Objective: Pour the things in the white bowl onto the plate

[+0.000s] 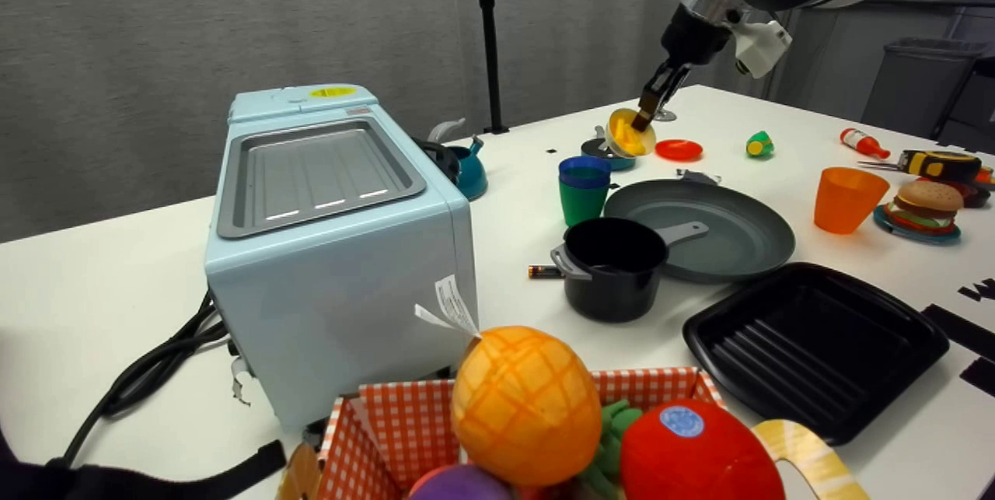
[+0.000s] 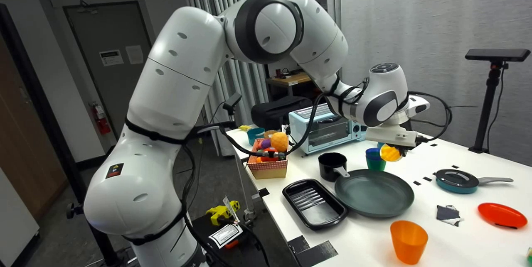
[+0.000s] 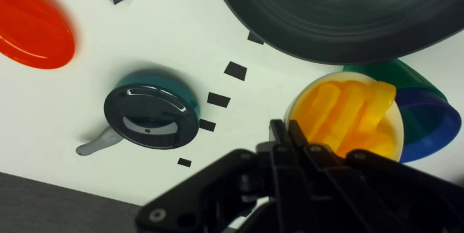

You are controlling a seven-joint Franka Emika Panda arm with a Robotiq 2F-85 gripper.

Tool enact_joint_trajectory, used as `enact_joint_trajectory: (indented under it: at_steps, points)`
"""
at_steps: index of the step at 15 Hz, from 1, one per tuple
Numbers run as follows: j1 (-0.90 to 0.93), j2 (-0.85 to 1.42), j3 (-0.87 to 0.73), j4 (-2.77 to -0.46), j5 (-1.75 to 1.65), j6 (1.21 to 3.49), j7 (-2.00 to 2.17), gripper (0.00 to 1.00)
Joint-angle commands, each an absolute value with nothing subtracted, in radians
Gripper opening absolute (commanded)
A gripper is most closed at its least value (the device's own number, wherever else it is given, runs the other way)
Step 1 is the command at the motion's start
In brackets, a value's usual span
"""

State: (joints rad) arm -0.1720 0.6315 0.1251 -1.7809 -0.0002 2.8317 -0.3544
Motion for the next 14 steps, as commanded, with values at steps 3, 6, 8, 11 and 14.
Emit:
enact_joint_trajectory:
  at_steps: [3, 6, 8, 11, 14]
  points:
    - [-0.321, 0.537, 0.253, -1.911, 0.058, 2.980, -0.463, 0.01]
    - [-0.447, 0.525, 0.389, -1.957, 0.091, 3.049, -0.565, 0.01]
    - [-0.545, 0.529, 0.508, -1.991, 0.098, 3.105, -0.646, 0.01]
    - [-0.710, 0.562, 0.702, -2.040, 0.075, 3.201, -0.746, 0.01]
    - [-0.854, 0.609, 0.863, -2.077, 0.028, 3.270, -0.813, 0.01]
